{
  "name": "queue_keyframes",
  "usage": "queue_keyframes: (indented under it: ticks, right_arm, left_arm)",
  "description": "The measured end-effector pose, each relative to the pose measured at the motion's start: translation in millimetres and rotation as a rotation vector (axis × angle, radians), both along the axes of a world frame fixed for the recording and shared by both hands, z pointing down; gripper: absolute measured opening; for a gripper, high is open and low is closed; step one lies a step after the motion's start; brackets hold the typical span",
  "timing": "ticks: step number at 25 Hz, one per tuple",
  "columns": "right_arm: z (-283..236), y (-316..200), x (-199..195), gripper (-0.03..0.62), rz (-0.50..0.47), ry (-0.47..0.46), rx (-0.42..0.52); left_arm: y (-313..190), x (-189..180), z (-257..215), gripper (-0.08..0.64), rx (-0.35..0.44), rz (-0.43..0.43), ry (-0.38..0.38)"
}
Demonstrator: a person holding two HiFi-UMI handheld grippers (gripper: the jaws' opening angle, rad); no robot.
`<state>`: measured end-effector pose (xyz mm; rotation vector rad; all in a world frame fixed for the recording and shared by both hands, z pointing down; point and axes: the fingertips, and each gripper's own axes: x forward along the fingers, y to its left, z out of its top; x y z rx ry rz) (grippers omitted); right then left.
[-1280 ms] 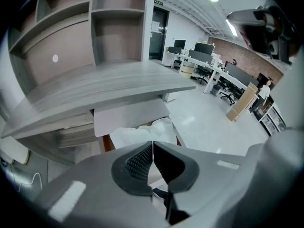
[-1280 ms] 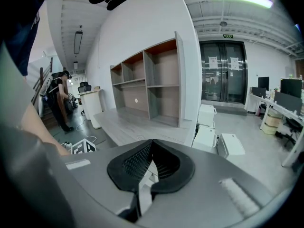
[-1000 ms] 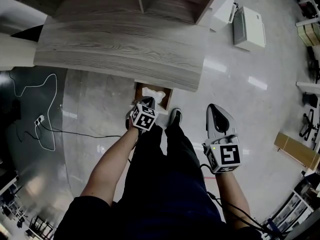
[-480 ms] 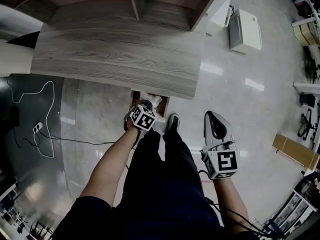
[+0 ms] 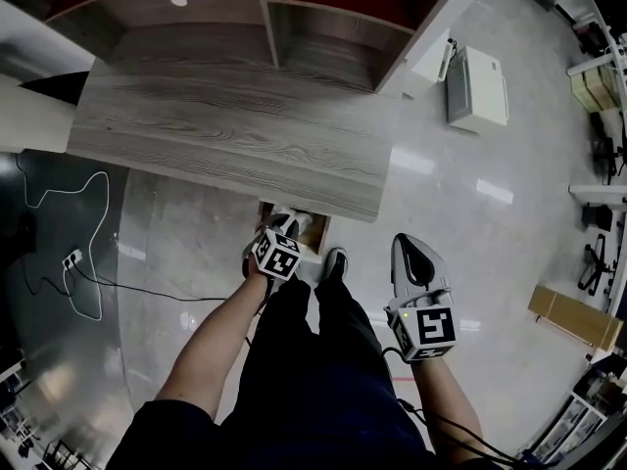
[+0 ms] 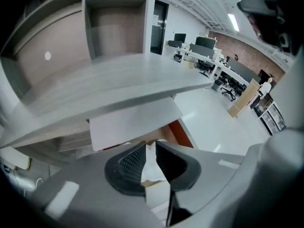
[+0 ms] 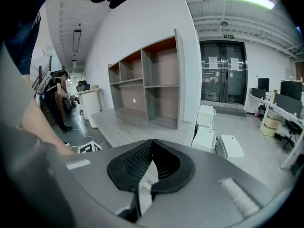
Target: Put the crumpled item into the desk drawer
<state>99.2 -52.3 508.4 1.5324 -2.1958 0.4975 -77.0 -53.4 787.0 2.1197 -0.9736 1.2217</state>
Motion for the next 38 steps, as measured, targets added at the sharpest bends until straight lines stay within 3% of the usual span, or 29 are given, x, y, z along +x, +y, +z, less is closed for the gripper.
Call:
queue_keyframes:
  ticks: [8, 15, 20, 29, 34, 38]
  right_arm:
    - [-30.0, -40.8, 10.3, 0.006, -0.01, -0.029, 0.09]
    - [-79.1, -80.8, 0.6, 0.006, -0.053, -0.084, 0.244]
    - [-111.3, -99.0, -1.8, 0.006, -0.054, -0.114, 0.333]
    - [-176.7, -118.2, -16.6, 0.006, -0.091, -0.143, 0.459]
    - [-216.7, -123.1, -19.7, 0.006, -0.094, -0.156, 0.551]
    - [-233.3, -123.3, -24.9, 0.006, -0.107, -0.137, 0.579]
  left_arm:
    - [-65.1, -37.4, -117.8, 0.038, 0.308, -0.154, 0.111]
    - [-122.8, -85.5, -250.5, 0.038, 0.577, -0.318, 0.197]
    - [-134.8, -94.2, -351.4, 0.038, 0.763, -0.387, 0.29]
    - [-121.9, -61.9, -459.9, 0.038, 0.942, -0.363, 0.397]
    - [-114.8, -54.1, -500.4, 0.038, 1.022, -0.341, 0.405]
    - [-110.1, -57.6, -513.0, 0.037, 1.036, -0.366, 0.408]
